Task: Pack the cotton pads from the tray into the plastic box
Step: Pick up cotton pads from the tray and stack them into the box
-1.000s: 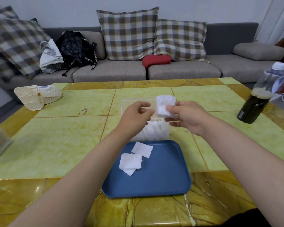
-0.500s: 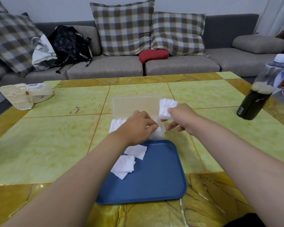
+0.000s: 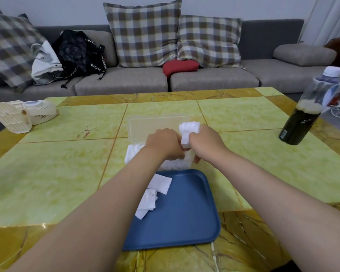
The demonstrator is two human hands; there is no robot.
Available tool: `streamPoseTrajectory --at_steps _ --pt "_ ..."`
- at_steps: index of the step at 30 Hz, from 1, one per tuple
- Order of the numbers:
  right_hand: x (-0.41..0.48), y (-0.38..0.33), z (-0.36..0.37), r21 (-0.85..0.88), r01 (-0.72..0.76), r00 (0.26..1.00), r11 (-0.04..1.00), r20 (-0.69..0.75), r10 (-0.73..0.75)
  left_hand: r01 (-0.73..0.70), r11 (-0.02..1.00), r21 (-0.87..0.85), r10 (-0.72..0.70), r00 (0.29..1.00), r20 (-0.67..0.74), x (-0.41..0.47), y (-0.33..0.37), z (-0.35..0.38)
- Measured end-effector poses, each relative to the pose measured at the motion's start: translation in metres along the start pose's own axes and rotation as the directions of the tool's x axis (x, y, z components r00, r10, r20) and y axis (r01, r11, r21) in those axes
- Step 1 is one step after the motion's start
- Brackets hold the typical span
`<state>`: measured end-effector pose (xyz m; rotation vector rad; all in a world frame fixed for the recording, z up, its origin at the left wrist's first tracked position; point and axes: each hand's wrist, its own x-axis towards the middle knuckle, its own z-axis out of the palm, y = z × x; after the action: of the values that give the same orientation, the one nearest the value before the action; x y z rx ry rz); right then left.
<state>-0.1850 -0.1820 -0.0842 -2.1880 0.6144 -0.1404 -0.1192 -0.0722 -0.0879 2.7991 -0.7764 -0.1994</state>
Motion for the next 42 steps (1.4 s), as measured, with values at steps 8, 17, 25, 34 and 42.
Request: streamPoseTrajectory --at_steps 8,17,25,34,42 --pt "-0.01 -0.005 -0.001 -0.065 0.096 0.995 0.993 0.002 -0.096 -0.021 0.977 0.212 0.018 1.0 0.014 0.003 0.0 0.001" --pt "-0.004 -0.019 0.007 -0.499 0.15 0.986 0.854 0.014 -0.166 0.159 0.939 0.306 -0.196 0.976 0.095 0.005 -0.029 -0.011" --pt "-0.006 -0.05 0.025 -0.721 0.153 0.988 0.676 0.122 -0.093 0.122 0.945 0.304 -0.154 0.985 0.084 0.002 -0.039 -0.006" --pt "-0.002 -0.065 0.043 -0.815 0.027 0.999 0.579 0.041 0.012 0.086 0.944 0.318 -0.117 0.99 0.08 -0.004 -0.041 -0.008" --pt "0.006 -0.059 0.038 -0.774 0.1 0.987 0.625 0.155 0.033 -0.082 0.993 0.083 0.077 0.995 0.065 -0.026 -0.052 -0.012"
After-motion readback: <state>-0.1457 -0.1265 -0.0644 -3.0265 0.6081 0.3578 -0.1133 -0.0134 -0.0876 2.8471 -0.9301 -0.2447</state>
